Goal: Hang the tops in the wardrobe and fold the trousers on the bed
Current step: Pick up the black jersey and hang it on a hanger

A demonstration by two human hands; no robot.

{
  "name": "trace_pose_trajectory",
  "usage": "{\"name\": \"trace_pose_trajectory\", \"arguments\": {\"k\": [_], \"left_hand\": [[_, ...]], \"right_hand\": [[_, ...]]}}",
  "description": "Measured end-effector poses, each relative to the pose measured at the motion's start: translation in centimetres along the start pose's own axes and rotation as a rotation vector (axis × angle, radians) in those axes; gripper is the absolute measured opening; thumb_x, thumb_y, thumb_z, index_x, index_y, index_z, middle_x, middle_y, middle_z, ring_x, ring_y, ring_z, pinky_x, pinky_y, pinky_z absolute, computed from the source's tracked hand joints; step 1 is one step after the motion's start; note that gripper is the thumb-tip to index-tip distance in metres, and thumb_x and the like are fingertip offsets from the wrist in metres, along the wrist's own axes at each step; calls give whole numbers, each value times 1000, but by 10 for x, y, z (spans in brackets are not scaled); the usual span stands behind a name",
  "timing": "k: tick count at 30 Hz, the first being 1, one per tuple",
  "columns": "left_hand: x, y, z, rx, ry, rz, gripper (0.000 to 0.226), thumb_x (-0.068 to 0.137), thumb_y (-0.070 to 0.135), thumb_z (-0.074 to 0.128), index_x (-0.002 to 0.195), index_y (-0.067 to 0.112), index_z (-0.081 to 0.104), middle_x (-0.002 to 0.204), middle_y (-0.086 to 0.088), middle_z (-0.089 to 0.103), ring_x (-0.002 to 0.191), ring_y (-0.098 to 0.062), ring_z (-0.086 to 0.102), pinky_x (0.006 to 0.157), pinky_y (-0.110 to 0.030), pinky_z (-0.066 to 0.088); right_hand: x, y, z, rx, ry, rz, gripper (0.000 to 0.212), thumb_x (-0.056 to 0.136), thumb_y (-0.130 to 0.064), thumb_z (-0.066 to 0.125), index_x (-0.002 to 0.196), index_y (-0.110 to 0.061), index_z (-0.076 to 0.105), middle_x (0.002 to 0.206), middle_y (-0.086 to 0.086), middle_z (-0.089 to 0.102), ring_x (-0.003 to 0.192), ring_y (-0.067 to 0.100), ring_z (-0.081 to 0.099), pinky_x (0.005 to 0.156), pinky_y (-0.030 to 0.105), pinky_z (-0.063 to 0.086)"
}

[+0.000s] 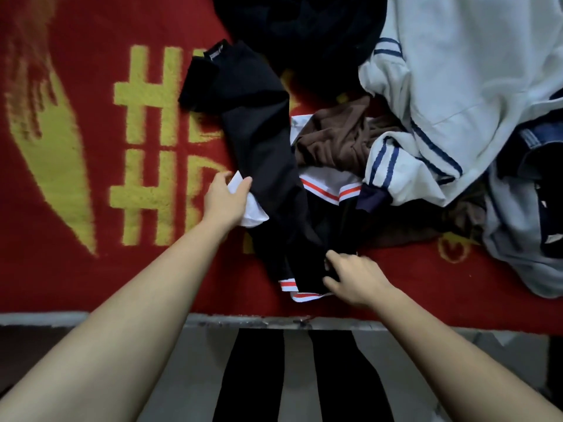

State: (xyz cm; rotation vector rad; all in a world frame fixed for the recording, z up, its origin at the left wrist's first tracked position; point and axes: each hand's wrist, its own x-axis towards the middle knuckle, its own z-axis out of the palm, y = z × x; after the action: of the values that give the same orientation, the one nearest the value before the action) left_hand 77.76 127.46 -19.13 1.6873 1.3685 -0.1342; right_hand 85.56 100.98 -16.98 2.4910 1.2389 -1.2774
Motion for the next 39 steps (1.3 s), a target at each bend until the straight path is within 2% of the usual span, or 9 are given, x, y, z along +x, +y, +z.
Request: {"name": "trace_pose_trajectory", "arguments": {"k": [3,11,15,19,21,24,27,32,39], "left_hand": [[-7,-27,-7,56,100,39,27,99,29,50,104,5,62,108,-18,66,104,-38,59,86,-41,46],[-26,-127,-73,314,349,-404,39,102,27,41,115,-4,60,122,-29,60,112,-48,56,91,-44,44],[-37,-125,-80,201,351,-476,38,98,25,43,111,-4,64,116,-26,65,107,-45,61,91,-44,48],[-45,-97,-89,-82,429,-540,39,93,25,48,119,0,63,120,-18,66,109,-37,63,96,-42,51],[-53,-80,-107,-117,461,-479,37,92,24,47,113,-1,64,117,-20,66,107,-38,63,93,-41,51],[-65,-46,-152,-188,536,-366,43,88,28,46,107,-6,65,115,-25,67,107,-41,63,91,-49,52],[-87,-8,-203,-290,632,-289,46,82,30,48,106,-4,66,112,-24,68,104,-39,65,88,-50,53],[-159,55,-252,-124,676,-99,45,83,30,66,123,11,59,123,-20,59,115,-36,54,96,-36,40],[-291,176,-246,-321,-29,608,50,81,35,71,128,28,54,116,12,61,107,7,55,89,-15,45]], "right_hand": [[-6,1,0,94,152,13,18,91,-35,54,102,-23,45,106,2,61,101,28,60,76,35,37],[3,-11,-55,676,556,111,15,94,-18,52,105,-26,45,73,-6,55,69,26,56,67,32,34],[29,-36,-83,1063,438,161,16,96,-28,57,111,-22,54,105,-9,61,104,9,59,97,26,44],[5,-35,-105,768,409,-20,83,67,-67,77,133,-38,35,124,-14,50,115,-5,47,95,10,37],[-12,-30,-109,404,344,-139,85,74,-45,79,143,-32,31,125,0,46,118,15,48,99,26,43],[-38,-28,-139,167,304,-126,34,93,-18,61,127,-14,56,114,14,56,111,35,55,91,40,43],[-74,-47,-196,207,475,-110,14,96,-14,51,104,-9,61,97,19,65,95,39,59,69,35,32],[-154,-123,-296,345,694,-295,15,90,-22,51,96,-19,64,73,1,61,75,29,59,64,40,43],[-241,-207,-371,349,768,-502,23,76,-37,41,75,-30,63,67,-4,64,67,20,62,63,43,50]]}}
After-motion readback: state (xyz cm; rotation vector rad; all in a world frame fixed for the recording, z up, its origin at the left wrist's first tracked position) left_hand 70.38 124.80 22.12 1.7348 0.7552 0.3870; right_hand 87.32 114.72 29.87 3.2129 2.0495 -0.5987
